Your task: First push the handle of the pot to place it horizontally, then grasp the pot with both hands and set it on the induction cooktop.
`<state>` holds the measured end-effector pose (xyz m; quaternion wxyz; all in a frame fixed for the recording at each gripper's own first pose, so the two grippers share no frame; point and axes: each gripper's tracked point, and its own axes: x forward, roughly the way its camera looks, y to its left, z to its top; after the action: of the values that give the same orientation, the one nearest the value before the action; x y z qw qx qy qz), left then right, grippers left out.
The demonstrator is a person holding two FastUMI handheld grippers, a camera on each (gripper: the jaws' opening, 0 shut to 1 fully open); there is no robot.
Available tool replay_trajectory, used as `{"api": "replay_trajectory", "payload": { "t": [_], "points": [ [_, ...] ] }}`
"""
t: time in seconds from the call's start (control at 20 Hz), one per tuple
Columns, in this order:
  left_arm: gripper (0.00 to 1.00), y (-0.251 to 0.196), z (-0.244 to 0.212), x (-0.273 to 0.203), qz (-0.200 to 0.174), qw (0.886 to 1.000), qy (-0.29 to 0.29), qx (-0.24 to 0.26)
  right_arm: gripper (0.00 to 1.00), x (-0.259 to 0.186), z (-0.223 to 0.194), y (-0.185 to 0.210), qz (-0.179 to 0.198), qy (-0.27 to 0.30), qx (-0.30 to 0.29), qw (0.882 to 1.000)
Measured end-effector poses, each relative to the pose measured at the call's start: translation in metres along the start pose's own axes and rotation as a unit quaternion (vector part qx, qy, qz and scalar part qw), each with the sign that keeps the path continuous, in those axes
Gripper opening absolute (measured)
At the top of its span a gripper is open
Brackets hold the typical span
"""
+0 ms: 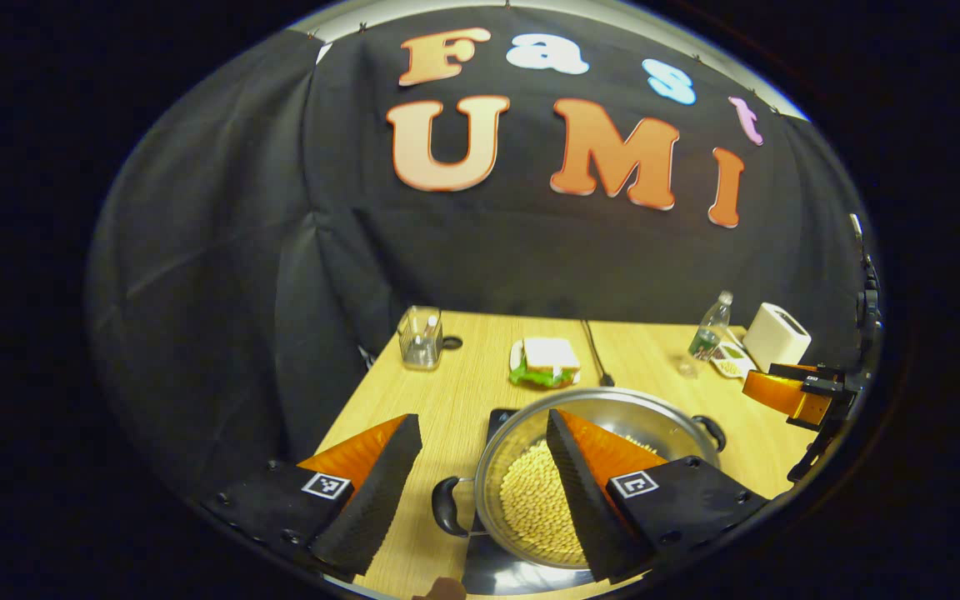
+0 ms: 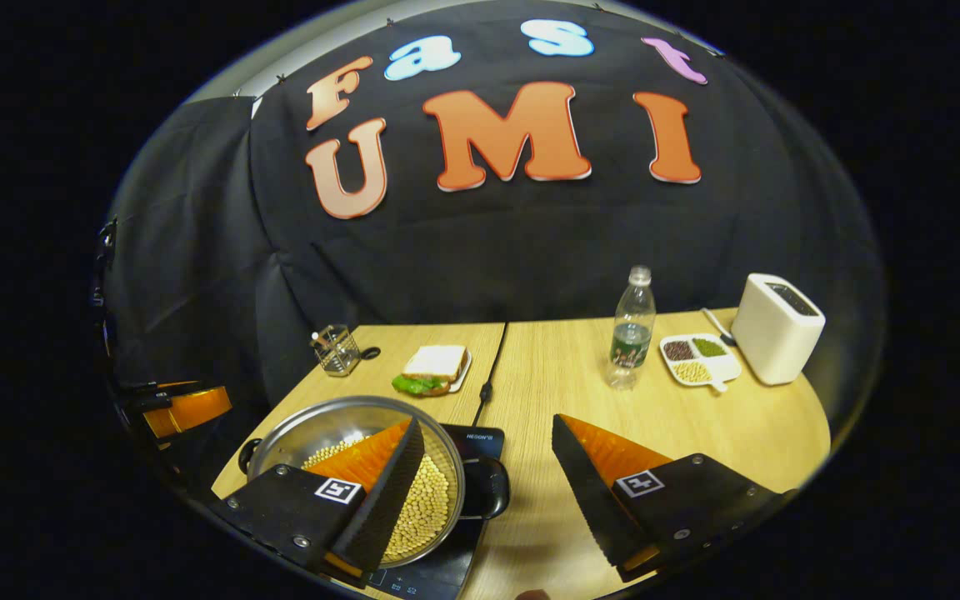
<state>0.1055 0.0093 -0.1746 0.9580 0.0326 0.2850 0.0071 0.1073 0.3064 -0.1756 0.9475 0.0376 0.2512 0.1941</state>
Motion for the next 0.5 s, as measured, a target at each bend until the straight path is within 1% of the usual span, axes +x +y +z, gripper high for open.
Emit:
{"api": "replay_trajectory", "payload": {
  "t": [0.1,0.2,0.25,0.35,0.4,0.45,0.5],
  "points": [
    [0.98,-0.02,0.044,-0.018,-0.007,0.999,-0.048,-0.009,0.95,-0.031,0.038,-0.01,-0.005,-0.038,-0.009,0.999],
    [0.98,-0.037,0.08,-0.06,-0.023,0.996,-0.083,-0.022,0.95,-0.067,0.073,-0.023,-0.013,-0.08,-0.019,0.997],
    [0.98,-0.036,0.096,-0.085,-0.028,0.993,-0.113,-0.022,0.95,-0.086,0.088,-0.031,-0.02,-0.1,-0.022,0.995],
    [0.98,-0.031,0.139,-0.124,-0.021,0.984,-0.175,-0.022,0.95,-0.125,0.118,-0.051,-0.033,-0.138,-0.02,0.99],
    [0.97,-0.03,0.151,-0.141,-0.02,0.981,-0.193,-0.023,1.0,-0.145,0.132,-0.06,-0.04,-0.157,-0.019,0.987],
    [0.97,-0.029,0.159,-0.156,-0.02,0.978,-0.207,-0.026,0.95,-0.165,0.143,-0.067,-0.046,-0.174,-0.02,0.984],
    [0.97,-0.026,0.167,-0.169,-0.019,0.975,-0.22,-0.029,0.95,-0.183,0.153,-0.074,-0.051,-0.189,-0.022,0.98]
  ]
}}
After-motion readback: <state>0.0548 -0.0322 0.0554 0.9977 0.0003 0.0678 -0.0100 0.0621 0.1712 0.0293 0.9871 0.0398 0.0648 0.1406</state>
